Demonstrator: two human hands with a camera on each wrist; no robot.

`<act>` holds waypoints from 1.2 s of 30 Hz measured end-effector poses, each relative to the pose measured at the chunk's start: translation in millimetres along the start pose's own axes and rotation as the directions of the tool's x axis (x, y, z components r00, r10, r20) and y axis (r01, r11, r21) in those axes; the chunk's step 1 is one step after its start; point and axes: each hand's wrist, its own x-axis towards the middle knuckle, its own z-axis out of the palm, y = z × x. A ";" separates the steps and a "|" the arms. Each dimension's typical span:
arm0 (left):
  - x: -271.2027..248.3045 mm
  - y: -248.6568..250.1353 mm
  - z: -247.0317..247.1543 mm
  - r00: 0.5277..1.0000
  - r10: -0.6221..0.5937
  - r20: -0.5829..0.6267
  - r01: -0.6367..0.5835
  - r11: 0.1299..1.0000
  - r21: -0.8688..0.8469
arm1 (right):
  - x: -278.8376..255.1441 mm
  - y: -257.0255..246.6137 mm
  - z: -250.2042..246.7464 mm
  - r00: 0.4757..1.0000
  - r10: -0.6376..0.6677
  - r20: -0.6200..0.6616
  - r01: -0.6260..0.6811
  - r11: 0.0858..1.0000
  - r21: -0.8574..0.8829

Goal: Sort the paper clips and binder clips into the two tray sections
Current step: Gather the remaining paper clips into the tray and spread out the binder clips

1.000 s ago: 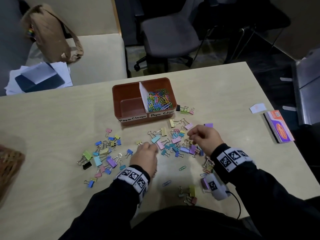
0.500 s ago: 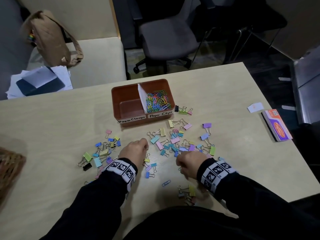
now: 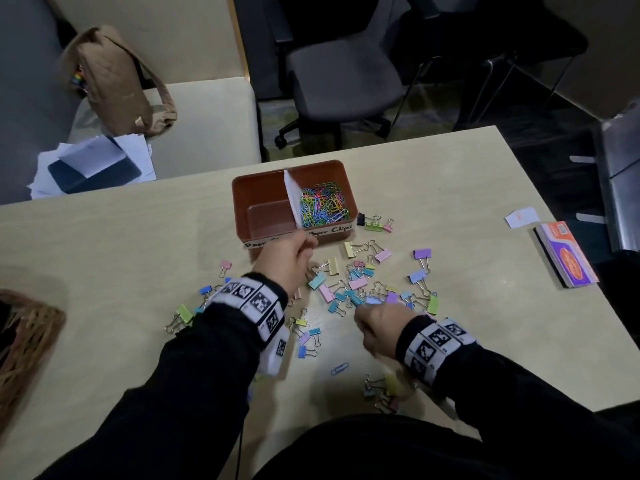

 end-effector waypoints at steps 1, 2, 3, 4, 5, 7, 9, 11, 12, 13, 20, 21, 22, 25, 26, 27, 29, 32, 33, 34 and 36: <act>8.2 8.3 -1.9 1.000 0.002 -0.022 -0.002 1.000 -0.008 | 1.4 2.4 -7.1 0.998 0.017 -0.055 -0.015 0.999 0.051; 16.8 15.2 -3.6 0.999 0.005 -0.050 -0.006 1.000 -0.018 | 3.4 4.9 -15.4 0.993 0.037 -0.112 -0.025 0.994 0.104; 25.0 20.6 -5.0 0.997 0.008 -0.078 -0.010 1.000 -0.026 | 5.9 7.5 -24.5 0.983 0.066 -0.174 -0.036 0.984 0.172; 32.4 24.5 -6.1 0.995 0.008 -0.101 -0.011 1.000 -0.029 | 7.8 8.8 -35.1 0.967 0.106 -0.232 -0.045 0.966 0.256; 38.2 26.8 -6.8 0.993 0.009 -0.116 -0.012 1.000 -0.029 | 10.1 9.9 -46.0 0.946 0.150 -0.287 -0.046 0.940 0.339; 44.0 27.1 -6.2 0.992 0.019 -0.126 -0.023 0.999 -0.028 | 14.3 9.7 -68.5 0.893 0.225 -0.391 -0.011 0.877 0.480; 40.7 25.5 -5.2 0.991 0.033 -0.127 -0.035 0.999 -0.020 | 18.6 7.2 -89.8 0.853 0.256 -0.455 0.053 0.824 0.564; 31.1 22.4 -4.1 0.991 0.049 -0.124 -0.050 0.999 -0.006 | 25.2 2.5 -106.8 0.822 0.249 -0.512 0.121 0.803 0.584; 25.0 19.9 -2.9 0.991 0.055 -0.119 -0.055 0.998 0.004 | 29.4 -0.7 -113.7 0.807 0.237 -0.541 0.150 0.803 0.576; 18.3 17.9 -1.6 0.992 0.058 -0.113 -0.057 0.998 0.012 | 34.3 -3.7 -119.8 0.787 0.228 -0.574 0.175 0.809 0.561; -18.2 -1.2 20.6 0.998 -0.003 0.060 0.000 0.998 0.058 | 53.0 -15.5 -131.6 0.793 0.164 -0.587 0.217 0.823 0.525; -21.4 -2.3 25.0 0.995 -0.006 0.098 -0.002 0.997 0.076 | 50.6 -12.1 -128.3 0.799 0.174 -0.576 0.208 0.818 0.536; -23.8 -2.8 29.8 0.991 0.001 0.133 -0.014 0.995 0.097 | 46.1 -7.1 -123.6 0.802 0.191 -0.566 0.200 0.806 0.557; -30.3 0.9 44.5 0.970 0.053 0.236 -0.093 0.983 0.161 | 27.3 18.2 -102.4 0.804 0.256 -0.536 0.162 0.774 0.613; -31.9 2.6 50.3 0.959 0.072 0.275 -0.123 0.977 0.174 | 19.5 29.7 -93.1 0.805 0.279 -0.523 0.137 0.771 0.622; -32.8 4.7 56.0 0.946 0.089 0.312 -0.152 0.971 0.184 | 11.1 41.9 -82.9 0.810 0.304 -0.501 0.104 0.767 0.633; -32.7 7.6 68.8 0.921 0.108 0.375 -0.195 0.960 0.203 | -6.8 65.1 -61.2 0.821 0.358 -0.444 0.017 0.763 0.646; -31.1 10.8 88.4 0.881 0.133 0.454 -0.250 0.945 0.209 | -29.2 91.0 -30.3 0.791 0.438 -0.428 -0.087 0.772 0.630; -31.1 12.1 94.1 0.866 0.155 0.475 -0.287 0.933 0.219 | -35.2 95.7 -21.9 0.781 0.460 -0.422 -0.115 0.771 0.627; -31.7 13.6 99.0 0.852 0.177 0.493 -0.328 0.914 0.238 | -40.4 98.6 -14.4 0.778 0.478 -0.409 -0.153 0.774 0.615; -33.3 15.7 105.0 0.826 0.199 0.528 -0.398 0.869 0.295 | -48.2 100.6 -1.7 0.792 0.483 -0.374 -0.216 0.794 0.568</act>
